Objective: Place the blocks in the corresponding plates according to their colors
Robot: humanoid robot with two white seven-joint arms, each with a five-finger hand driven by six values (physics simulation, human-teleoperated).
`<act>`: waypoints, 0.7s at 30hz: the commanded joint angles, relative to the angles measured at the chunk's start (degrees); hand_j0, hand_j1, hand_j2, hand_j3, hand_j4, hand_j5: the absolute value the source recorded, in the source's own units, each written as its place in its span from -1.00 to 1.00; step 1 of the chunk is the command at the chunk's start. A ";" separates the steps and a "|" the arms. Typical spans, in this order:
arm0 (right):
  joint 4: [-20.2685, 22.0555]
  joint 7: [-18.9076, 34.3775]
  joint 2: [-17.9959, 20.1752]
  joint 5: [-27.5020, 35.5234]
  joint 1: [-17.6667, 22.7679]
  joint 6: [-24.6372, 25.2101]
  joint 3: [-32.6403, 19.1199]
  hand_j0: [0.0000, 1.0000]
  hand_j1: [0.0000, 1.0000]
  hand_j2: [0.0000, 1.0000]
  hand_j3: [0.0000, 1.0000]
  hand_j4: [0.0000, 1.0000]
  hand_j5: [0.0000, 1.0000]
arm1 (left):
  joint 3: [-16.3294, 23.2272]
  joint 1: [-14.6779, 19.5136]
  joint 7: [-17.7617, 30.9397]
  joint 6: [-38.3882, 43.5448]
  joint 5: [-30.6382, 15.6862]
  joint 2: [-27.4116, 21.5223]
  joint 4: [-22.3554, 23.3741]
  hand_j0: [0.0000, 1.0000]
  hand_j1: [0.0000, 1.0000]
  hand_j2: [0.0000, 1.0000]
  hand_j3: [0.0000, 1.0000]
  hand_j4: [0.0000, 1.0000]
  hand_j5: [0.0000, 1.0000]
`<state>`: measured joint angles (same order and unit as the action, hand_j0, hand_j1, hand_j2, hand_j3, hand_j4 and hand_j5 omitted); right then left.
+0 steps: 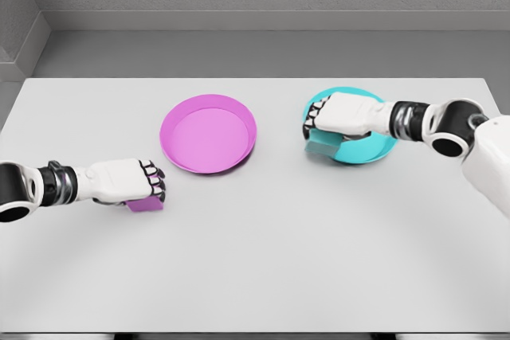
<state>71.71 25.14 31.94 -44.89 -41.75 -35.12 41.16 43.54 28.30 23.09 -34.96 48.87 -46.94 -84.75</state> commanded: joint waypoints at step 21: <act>-11.16 -0.10 0.40 0.06 -2.90 0.12 -3.19 0.23 0.23 0.23 0.23 0.23 0.23 | -0.12 2.99 0.46 -0.04 -5.54 -0.26 -3.49 0.11 0.11 0.11 0.11 0.11 0.11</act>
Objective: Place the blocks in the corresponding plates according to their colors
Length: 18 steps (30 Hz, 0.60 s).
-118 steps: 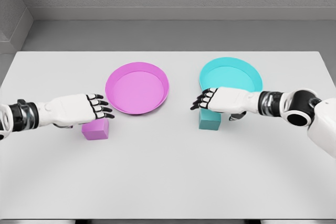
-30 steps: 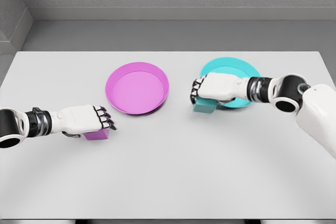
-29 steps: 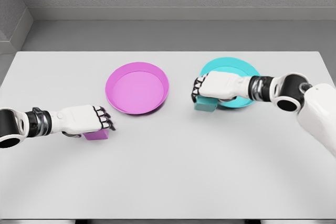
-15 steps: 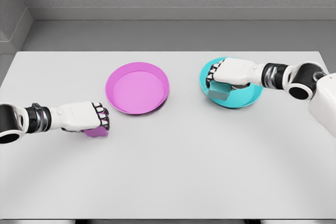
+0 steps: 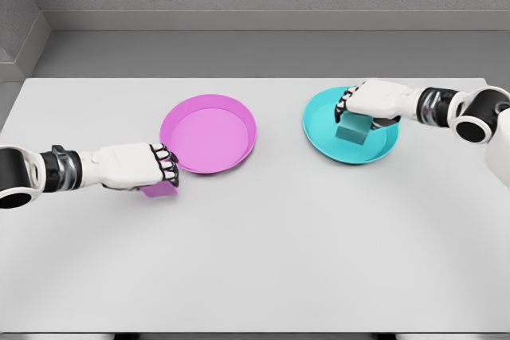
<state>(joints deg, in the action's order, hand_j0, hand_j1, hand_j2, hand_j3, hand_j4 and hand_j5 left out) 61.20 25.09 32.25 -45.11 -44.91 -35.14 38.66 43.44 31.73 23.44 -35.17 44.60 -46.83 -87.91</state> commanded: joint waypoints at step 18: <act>-1.52 -0.48 0.36 1.78 3.51 0.14 -15.19 1.00 1.00 1.00 1.00 1.00 1.00 | -0.03 5.19 0.20 0.17 -3.65 1.65 2.75 0.11 0.11 0.11 0.11 0.11 0.11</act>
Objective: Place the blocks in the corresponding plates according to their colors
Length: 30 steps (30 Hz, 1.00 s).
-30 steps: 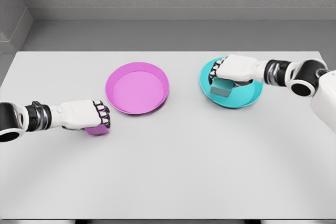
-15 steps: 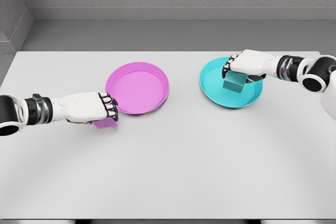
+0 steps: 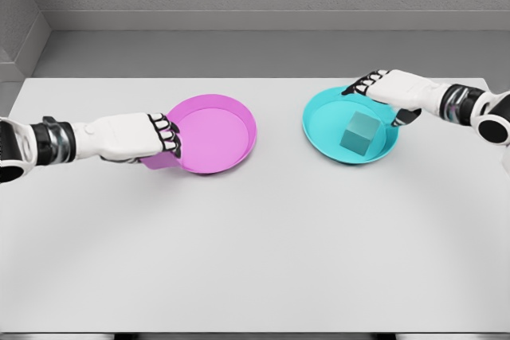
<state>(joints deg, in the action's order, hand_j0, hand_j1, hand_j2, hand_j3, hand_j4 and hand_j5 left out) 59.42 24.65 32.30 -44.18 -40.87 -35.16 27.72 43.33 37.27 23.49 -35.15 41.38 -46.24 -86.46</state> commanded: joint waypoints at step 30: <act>11.60 0.13 2.15 1.29 17.84 0.16 -27.10 1.00 1.00 1.00 1.00 1.00 1.00 | 0.44 8.79 6.48 0.15 0.81 16.89 14.22 0.23 0.23 0.23 0.23 0.23 0.23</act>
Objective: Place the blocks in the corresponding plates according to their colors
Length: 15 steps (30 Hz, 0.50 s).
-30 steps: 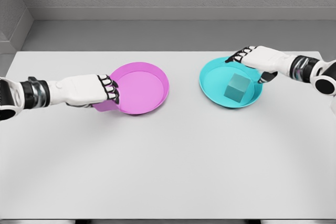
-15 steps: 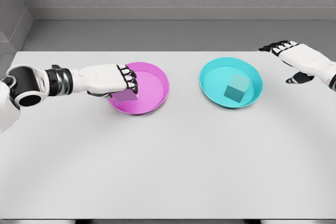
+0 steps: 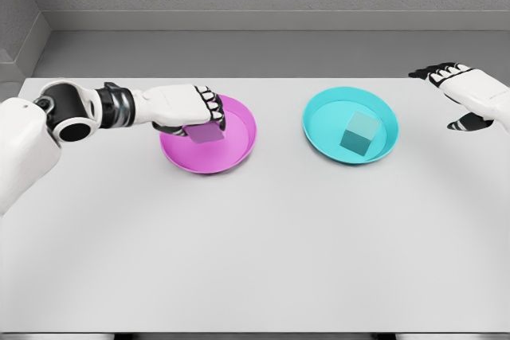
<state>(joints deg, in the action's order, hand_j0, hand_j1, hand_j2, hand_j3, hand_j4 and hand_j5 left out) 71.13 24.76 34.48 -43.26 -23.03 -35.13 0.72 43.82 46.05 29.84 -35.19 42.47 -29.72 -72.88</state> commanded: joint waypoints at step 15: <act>-0.29 0.29 -0.37 0.37 0.09 0.13 -0.19 1.00 1.00 1.00 1.00 1.00 1.00 | -2.68 2.37 -0.22 0.19 -1.25 0.72 2.56 1.00 1.00 1.00 1.00 1.00 1.00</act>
<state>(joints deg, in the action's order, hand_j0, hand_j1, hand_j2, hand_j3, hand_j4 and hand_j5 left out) 70.79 25.06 34.06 -43.27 -22.94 -35.13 0.64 42.13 48.16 29.79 -35.13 41.52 -28.75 -70.20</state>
